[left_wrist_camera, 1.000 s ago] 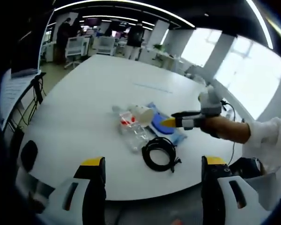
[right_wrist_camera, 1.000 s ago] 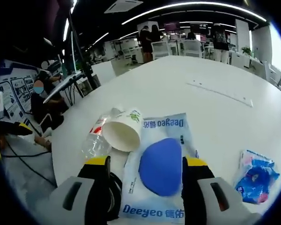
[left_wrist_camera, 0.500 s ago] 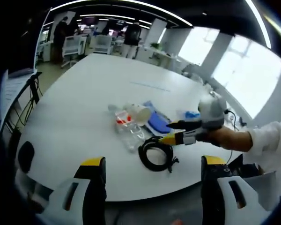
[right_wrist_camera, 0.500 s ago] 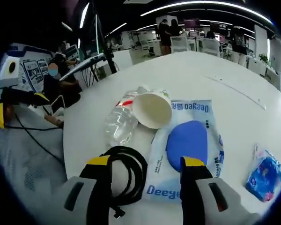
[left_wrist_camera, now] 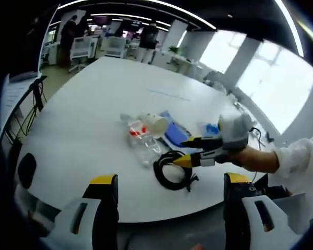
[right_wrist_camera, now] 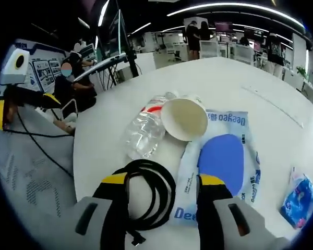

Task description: Arrange the tabletop items into an orderly group along one side of the table until the central work area is clear of visible clutter.

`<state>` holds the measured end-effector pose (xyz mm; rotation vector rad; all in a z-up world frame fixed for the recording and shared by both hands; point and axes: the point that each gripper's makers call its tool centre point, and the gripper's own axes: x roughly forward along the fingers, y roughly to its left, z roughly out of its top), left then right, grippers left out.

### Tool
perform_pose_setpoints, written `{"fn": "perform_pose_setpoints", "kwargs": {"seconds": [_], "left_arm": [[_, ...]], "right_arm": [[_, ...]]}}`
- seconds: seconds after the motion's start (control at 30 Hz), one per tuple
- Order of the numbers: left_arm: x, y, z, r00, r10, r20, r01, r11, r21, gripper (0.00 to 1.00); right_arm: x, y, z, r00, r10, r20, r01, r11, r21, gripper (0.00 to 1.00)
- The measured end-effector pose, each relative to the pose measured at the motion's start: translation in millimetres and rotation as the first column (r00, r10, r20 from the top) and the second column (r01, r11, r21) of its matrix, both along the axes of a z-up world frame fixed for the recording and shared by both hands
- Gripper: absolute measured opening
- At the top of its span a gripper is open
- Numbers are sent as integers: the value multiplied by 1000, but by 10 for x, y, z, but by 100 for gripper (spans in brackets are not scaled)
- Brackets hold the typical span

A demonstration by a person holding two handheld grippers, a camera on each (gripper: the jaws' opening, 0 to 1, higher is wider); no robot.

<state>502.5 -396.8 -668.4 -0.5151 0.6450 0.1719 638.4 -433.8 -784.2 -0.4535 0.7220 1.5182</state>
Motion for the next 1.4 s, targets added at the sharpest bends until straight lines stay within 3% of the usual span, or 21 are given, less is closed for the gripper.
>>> {"fn": "perform_pose_setpoints", "kwargs": {"seconds": [0.2,0.4,0.53,0.8,1.0,1.17,1.33,1.4], "left_arm": [[4,0,4,1000,4,3,-4,1000,-3,79],[-1,5,-2,1000,9,5,-9,1000,-12,79],[-8,24,2,1000,24,12,-24,999,-25,79],[-4,8,0,1000,23,15,-23,999,-35,79],[-4,3,-4,1000,24,15,-23,999,-41,79],[4,-11,-3,999,24,20,-23,998,-53,79],[-9,0,-10,999,35,21,-34,997,-64,79],[-9,4,-8,999,39,23,-37,997,-67,79]], "right_arm": [[-146,0,-63,999,39,2,-39,999,-11,41],[-140,72,-104,997,73,12,-72,997,-27,41],[-170,150,-78,997,79,-20,-80,997,-15,42],[-161,191,-172,992,128,15,-127,990,-53,40],[-181,140,-160,954,266,140,-257,963,-79,36],[-249,179,-184,934,318,162,-306,947,-95,38],[-201,261,-261,948,295,120,-285,954,-94,36],[-212,254,-280,945,304,123,-292,951,-106,35]]}}
